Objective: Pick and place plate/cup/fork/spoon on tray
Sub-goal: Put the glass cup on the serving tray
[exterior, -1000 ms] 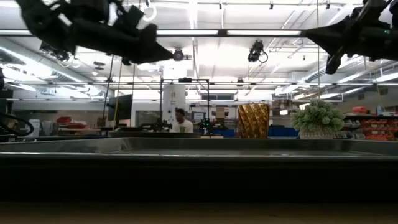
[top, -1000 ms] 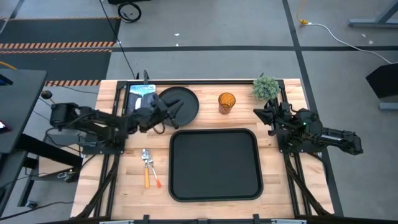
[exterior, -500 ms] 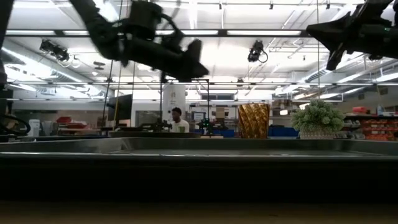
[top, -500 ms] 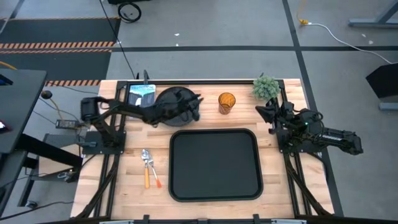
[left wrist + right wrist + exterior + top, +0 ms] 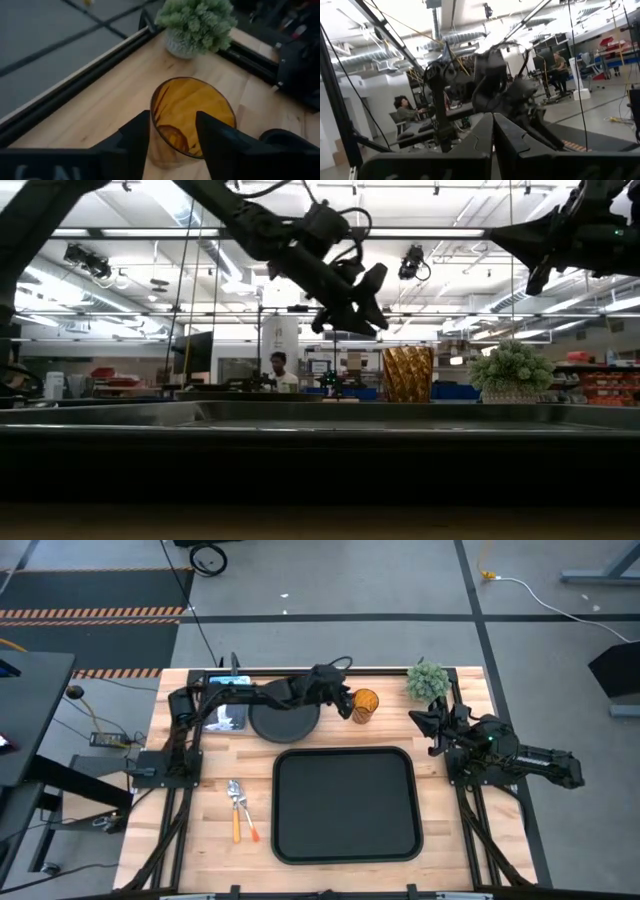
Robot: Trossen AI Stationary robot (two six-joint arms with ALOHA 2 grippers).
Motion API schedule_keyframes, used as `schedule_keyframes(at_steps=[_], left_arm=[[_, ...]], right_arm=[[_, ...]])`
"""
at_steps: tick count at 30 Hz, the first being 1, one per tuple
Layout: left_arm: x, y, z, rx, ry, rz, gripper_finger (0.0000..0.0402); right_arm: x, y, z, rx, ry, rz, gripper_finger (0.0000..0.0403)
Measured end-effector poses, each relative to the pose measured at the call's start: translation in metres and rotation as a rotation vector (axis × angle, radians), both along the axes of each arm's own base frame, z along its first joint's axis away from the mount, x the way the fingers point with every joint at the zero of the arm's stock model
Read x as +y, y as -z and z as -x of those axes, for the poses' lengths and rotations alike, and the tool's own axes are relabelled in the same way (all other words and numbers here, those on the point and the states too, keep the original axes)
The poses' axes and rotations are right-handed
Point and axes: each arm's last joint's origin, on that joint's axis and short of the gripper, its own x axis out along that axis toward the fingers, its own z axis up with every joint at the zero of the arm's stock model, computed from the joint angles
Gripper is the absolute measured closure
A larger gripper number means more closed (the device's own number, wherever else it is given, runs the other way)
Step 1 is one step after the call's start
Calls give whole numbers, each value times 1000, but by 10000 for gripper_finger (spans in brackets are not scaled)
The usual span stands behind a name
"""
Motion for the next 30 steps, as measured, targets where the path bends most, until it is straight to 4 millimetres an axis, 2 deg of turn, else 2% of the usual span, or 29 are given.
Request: schedule_keyframes(at_steps=[6, 9, 13, 17, 26, 30], left_arm=[[7, -8, -19, 85, 5, 34, 172], [11, -11, -30, 142, 11, 59, 158], [23, -17, -42, 208, 21, 95, 159], [31, -13, -49, 300, 22, 115, 165], [30, 3, -53, 389, 25, 147, 169], [28, 3, -53, 392, 29, 147, 169]], right_arm=[[-1, 3, -3, 36, -6, -19, 384], [-1, 4, -4, 47, -5, -22, 384], [-1, 4, -4, 48, -10, -23, 384], [1, 5, -5, 57, -28, -25, 384], [3, 6, -7, 65, -47, -26, 384], [3, 5, -7, 64, -47, -26, 384]])
